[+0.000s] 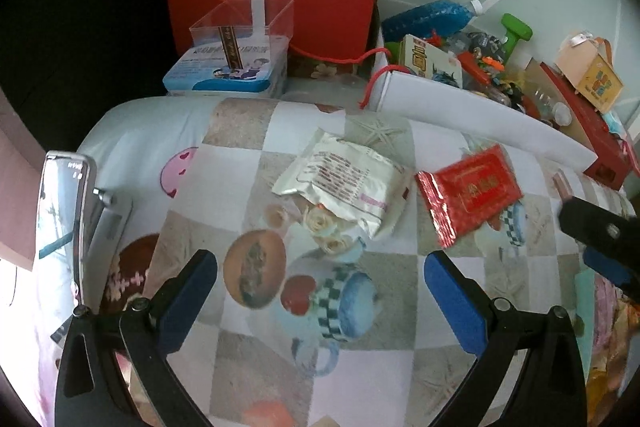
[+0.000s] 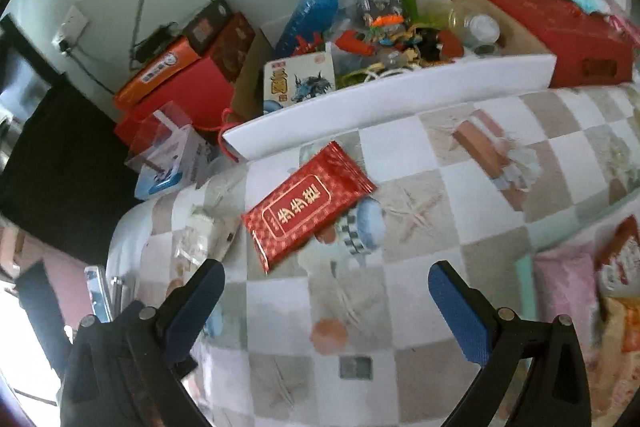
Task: Organize snacks
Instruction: 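Withdraw both grippers from the tray toward the remaining snacks, then grasp the white foil pack with the left gripper while the right grasps the red Bubugao pack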
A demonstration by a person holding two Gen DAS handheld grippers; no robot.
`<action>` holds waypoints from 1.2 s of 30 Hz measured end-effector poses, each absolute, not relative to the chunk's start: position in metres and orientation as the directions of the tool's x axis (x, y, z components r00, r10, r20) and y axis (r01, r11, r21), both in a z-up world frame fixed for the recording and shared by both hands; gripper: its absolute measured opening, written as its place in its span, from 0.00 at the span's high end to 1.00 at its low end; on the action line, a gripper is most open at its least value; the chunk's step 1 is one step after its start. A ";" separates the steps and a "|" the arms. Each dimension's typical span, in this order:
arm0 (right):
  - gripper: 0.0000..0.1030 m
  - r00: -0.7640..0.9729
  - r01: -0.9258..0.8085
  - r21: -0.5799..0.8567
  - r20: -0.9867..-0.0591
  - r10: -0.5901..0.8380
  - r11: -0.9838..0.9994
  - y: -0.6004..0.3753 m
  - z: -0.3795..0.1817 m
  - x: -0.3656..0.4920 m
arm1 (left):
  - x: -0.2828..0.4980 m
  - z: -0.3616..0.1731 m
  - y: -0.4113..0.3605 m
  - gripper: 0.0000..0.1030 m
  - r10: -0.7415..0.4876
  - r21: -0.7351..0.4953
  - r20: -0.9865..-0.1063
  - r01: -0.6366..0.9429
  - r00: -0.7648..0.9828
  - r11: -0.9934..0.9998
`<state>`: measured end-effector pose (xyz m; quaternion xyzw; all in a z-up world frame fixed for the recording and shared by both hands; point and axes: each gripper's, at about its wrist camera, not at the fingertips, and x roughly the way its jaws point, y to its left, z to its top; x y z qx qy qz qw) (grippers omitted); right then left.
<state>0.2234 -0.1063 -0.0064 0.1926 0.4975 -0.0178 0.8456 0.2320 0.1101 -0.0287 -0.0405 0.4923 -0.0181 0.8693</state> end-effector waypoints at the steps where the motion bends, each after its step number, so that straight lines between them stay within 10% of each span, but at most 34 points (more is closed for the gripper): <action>1: 0.00 0.492 0.237 0.306 -0.856 0.158 0.922 -0.106 -0.011 0.230 | 0.234 -0.029 0.112 0.00 -0.078 -0.097 -0.854 -0.010 0.514 0.995; 36: 0.00 0.413 0.269 0.022 -0.906 -0.095 0.963 -0.075 -0.062 0.297 | 0.278 -0.035 0.130 0.00 -0.107 -0.203 -0.852 -0.133 0.513 0.970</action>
